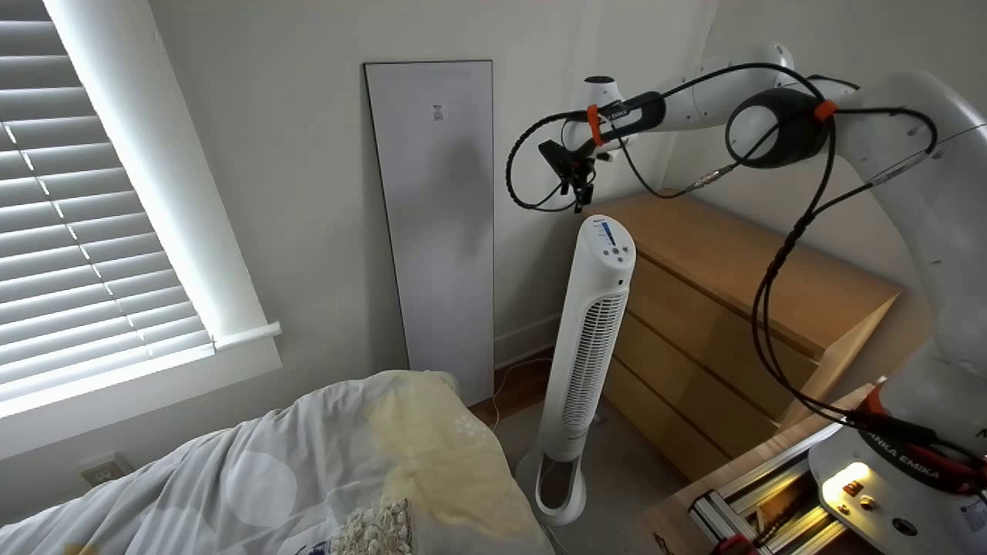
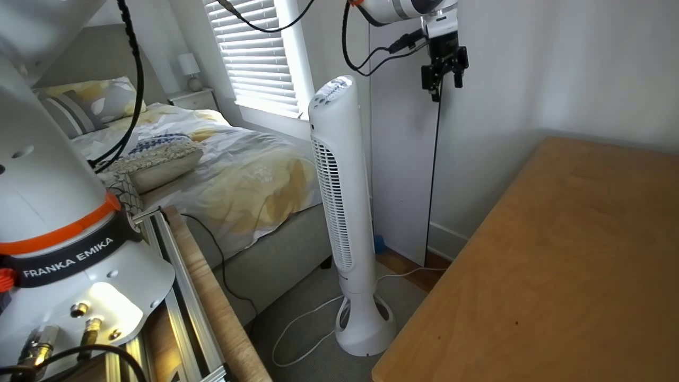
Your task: Pick up the white plug from the bed and put it on the floor
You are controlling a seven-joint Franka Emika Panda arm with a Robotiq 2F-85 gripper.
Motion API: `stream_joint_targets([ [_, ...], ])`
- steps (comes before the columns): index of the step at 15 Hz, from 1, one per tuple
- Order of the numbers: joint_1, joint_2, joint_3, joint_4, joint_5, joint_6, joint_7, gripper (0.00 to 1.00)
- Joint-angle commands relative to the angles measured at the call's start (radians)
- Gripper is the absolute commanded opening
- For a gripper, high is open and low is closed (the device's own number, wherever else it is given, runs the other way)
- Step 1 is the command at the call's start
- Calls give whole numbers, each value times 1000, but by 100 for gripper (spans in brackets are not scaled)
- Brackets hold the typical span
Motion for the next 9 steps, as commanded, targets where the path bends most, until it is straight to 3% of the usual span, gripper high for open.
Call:
stream_joint_targets([
  [1,37,-175,-6,-220,-11,-14,-159,100],
  [9,102,-454,1,-571,-63,17,-504,100],
])
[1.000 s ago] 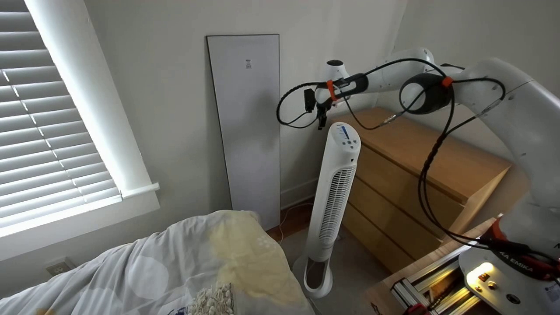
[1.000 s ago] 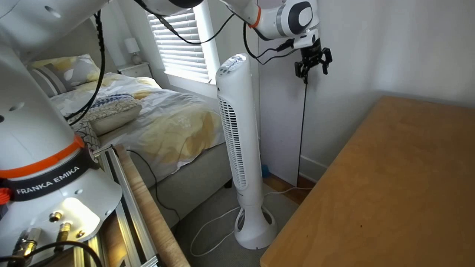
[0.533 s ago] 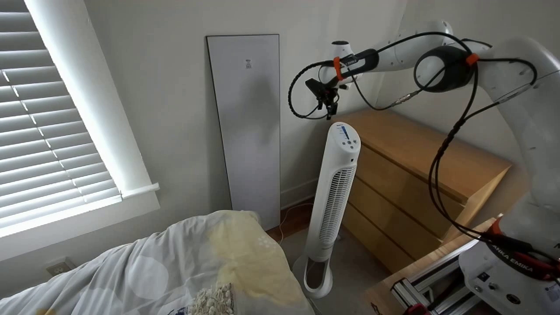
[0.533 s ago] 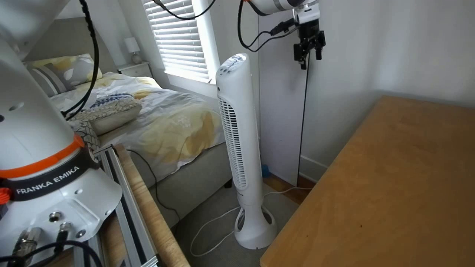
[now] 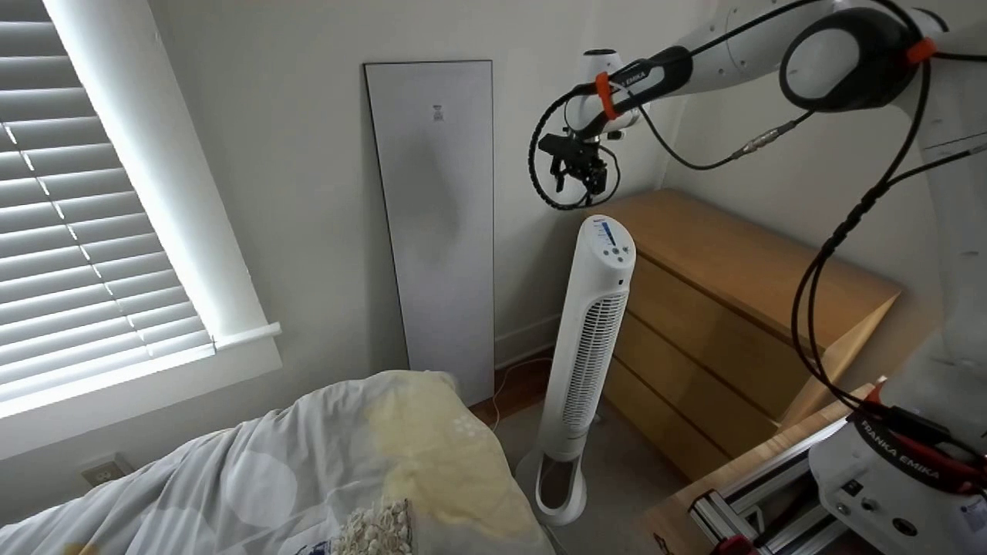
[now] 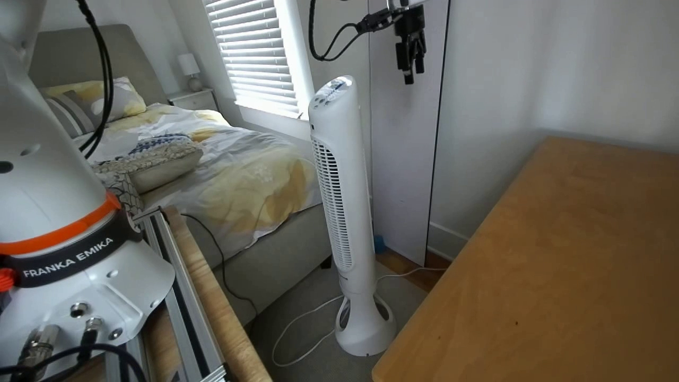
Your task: Pick up the white plug from the bed and put it on the floor
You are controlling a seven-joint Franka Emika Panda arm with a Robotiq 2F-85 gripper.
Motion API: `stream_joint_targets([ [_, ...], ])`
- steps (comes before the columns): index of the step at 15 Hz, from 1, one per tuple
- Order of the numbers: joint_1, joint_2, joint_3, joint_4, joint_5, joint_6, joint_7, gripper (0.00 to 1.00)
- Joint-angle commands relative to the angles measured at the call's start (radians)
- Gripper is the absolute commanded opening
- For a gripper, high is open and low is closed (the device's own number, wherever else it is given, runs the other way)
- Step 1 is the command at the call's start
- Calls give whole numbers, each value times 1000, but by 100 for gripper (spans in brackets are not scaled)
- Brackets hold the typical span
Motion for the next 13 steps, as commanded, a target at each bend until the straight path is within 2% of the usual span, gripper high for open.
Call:
stream_joint_targets([
  [1,25,-176,2,-240,-48,36,-146,100],
  [6,34,-322,10,-438,-128,84,-350,100],
  [10,29,-442,19,-584,-182,214,-494,100],
  [11,31,-349,11,-469,-153,147,-442,100],
  [13,27,-396,17,-522,-162,184,-477,100],
])
